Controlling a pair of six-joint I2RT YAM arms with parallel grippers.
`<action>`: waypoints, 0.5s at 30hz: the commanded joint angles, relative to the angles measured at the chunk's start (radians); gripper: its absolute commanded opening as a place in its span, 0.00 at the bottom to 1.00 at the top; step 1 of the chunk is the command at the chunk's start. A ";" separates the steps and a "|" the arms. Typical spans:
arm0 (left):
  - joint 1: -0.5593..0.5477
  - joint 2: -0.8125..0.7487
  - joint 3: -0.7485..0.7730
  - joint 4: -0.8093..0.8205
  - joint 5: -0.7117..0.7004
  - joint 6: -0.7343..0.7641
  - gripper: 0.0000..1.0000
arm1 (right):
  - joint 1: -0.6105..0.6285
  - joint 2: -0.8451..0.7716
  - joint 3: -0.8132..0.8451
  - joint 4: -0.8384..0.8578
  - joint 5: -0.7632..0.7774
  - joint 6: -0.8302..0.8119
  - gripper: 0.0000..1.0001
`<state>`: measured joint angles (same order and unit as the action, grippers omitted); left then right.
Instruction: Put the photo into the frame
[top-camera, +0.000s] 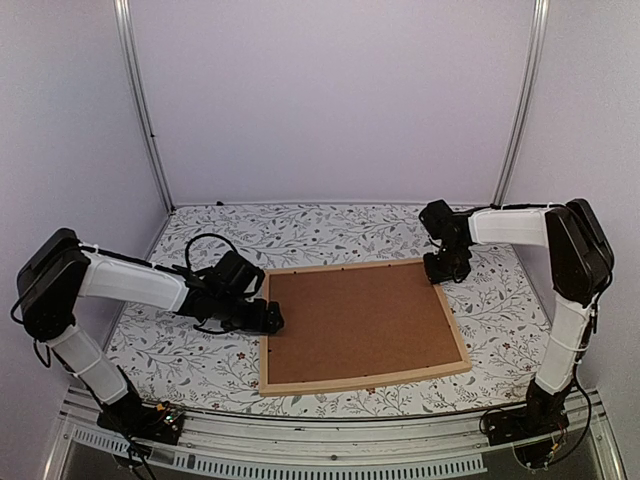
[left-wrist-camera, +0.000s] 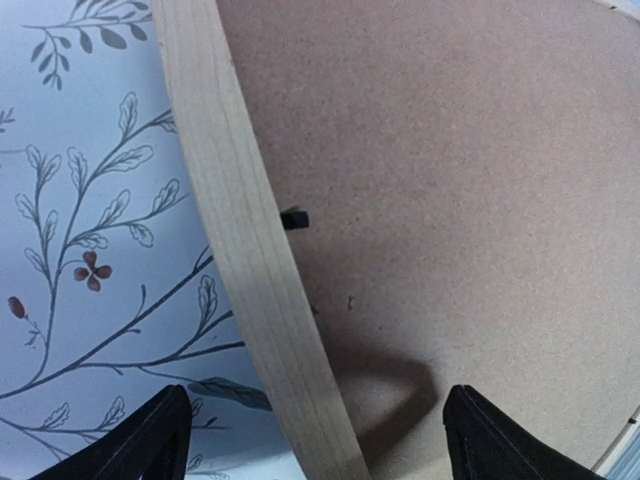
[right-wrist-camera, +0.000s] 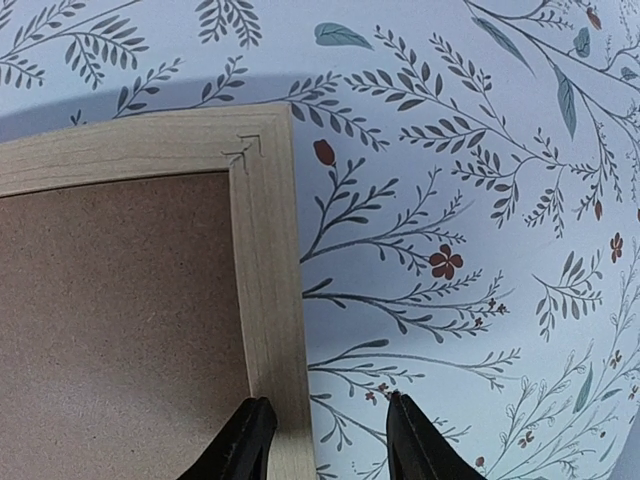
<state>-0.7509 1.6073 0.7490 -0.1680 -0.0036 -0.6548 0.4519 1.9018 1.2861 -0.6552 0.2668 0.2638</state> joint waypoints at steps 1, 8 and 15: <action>-0.014 0.053 -0.008 0.013 0.053 -0.003 0.90 | 0.058 0.061 0.011 -0.033 -0.022 0.030 0.43; -0.024 0.095 -0.001 0.027 0.069 -0.001 0.88 | 0.114 0.119 0.040 -0.052 0.012 0.057 0.43; -0.031 0.124 0.010 0.031 0.082 0.007 0.87 | 0.163 0.164 0.055 -0.065 0.053 0.083 0.43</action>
<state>-0.7563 1.6505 0.7715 -0.1135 0.0078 -0.6544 0.5488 1.9720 1.3548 -0.7006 0.4267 0.3183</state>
